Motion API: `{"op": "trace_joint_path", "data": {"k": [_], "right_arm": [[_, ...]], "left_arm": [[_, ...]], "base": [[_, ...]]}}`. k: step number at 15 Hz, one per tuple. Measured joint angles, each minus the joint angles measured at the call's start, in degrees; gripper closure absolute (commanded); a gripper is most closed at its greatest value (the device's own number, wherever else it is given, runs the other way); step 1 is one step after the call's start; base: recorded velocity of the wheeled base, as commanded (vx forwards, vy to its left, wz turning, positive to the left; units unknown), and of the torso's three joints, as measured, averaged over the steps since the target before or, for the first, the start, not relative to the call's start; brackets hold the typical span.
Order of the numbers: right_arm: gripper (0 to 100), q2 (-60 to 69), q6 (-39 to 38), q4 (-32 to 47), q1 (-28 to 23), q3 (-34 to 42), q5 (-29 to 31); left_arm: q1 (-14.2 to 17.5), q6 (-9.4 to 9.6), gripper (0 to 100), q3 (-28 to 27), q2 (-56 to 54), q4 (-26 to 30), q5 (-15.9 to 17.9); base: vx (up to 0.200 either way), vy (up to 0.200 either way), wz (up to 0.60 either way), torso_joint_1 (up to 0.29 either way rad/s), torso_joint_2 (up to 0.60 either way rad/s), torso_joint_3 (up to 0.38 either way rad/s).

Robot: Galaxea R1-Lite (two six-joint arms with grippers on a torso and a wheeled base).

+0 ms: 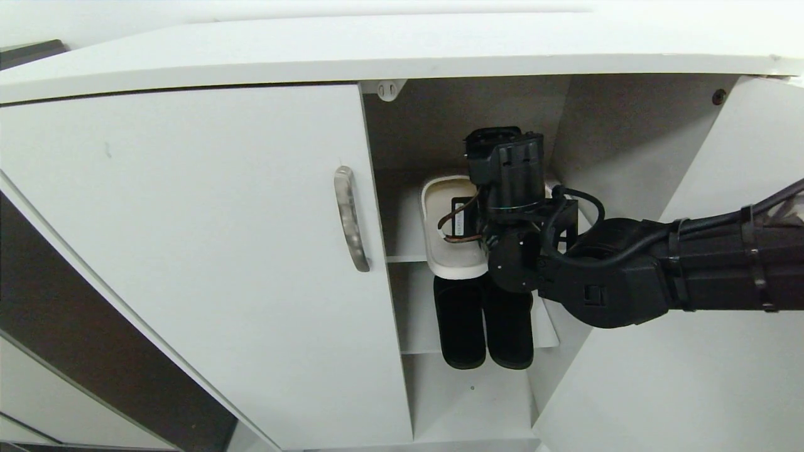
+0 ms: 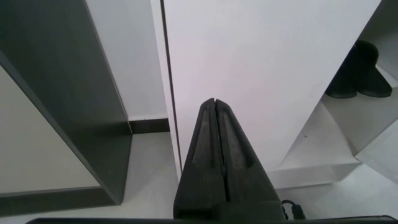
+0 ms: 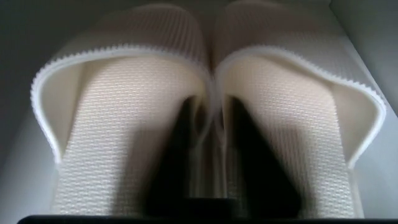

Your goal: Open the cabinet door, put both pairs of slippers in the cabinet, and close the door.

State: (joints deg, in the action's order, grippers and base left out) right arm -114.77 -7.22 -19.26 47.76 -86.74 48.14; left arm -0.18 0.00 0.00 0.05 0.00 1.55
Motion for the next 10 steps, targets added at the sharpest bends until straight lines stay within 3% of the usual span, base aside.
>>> {"op": "trace_joint_path", "data": {"k": [4, 8, 9, 10], "right_arm": [[0, 3.0, 0.1, -0.1, 1.7, 3.5, 0.3], [0, 10.7, 0.0, -0.2, 6.8, 11.4, 2.0], [100, 12.3, -0.1, -0.3, 7.9, 13.0, 2.2], [100, 13.9, -0.4, -0.4, 8.8, 15.1, 2.2]], "left_arm": [[0.0, 0.0, 100, 0.0, 0.0, 0.0, 0.0], [0.0, 0.0, 100, 0.0, 0.0, 0.0, 0.0], [0.0, 0.0, 100, 0.0, 0.0, 0.0, 0.0], [0.0, 0.0, 100, 0.0, 0.0, 0.0, 0.0]], "base": [[0.0, 0.0, 0.0, 0.0, 0.0, 0.0], [0.0, 0.0, 0.0, 0.0, 0.0, 0.0], [0.0, 0.0, 0.0, 0.0, 0.0, 0.0], [0.0, 0.0, 0.0, 0.0, 0.0, 0.0]]}}
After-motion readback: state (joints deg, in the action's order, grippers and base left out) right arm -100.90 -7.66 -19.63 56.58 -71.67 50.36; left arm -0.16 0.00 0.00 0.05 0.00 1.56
